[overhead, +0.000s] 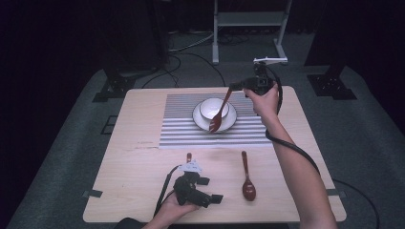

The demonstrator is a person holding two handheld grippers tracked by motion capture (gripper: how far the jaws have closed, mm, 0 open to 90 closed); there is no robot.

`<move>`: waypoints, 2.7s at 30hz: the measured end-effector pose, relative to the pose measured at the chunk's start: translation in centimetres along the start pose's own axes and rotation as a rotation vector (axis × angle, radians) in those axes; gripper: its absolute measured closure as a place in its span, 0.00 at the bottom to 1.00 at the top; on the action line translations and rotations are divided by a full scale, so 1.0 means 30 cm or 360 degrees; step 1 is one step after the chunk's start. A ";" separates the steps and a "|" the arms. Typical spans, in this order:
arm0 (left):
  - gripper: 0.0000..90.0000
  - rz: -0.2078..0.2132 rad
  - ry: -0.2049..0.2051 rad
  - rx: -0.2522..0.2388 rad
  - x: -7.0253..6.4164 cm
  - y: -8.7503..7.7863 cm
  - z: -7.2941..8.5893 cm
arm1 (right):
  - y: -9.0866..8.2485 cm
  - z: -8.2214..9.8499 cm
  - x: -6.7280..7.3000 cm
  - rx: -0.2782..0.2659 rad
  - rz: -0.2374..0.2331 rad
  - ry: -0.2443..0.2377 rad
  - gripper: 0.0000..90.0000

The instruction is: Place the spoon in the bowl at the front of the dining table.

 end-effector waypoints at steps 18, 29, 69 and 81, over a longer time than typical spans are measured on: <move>0.07 0.0004 0.0003 -0.0001 0.002 -0.004 0.000 | -0.002 -0.042 -0.091 -0.0133 0.0127 0.0116 0.92; 0.07 0.0005 0.0007 0.0001 0.000 -0.003 0.001 | 0.010 -0.035 -0.142 -0.0190 0.0201 0.0183 0.92; 0.07 0.0008 0.0011 0.0005 -0.002 0.000 0.004 | 0.045 0.040 -0.235 -0.0190 0.0319 0.0228 0.91; 0.07 0.0005 0.0003 0.0005 -0.004 0.002 0.005 | 0.068 0.094 -0.269 -0.0107 0.0323 0.0242 0.91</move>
Point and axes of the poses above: each handheld gripper's, and its own axes: y roughly forward along the jaws, z roughly out of its underside, x roughly to its left, the point moved 7 cm from there along y, roughly forward along the jaws, and after that the axes turned 11 degrees about -y, right-handed, at the moved point
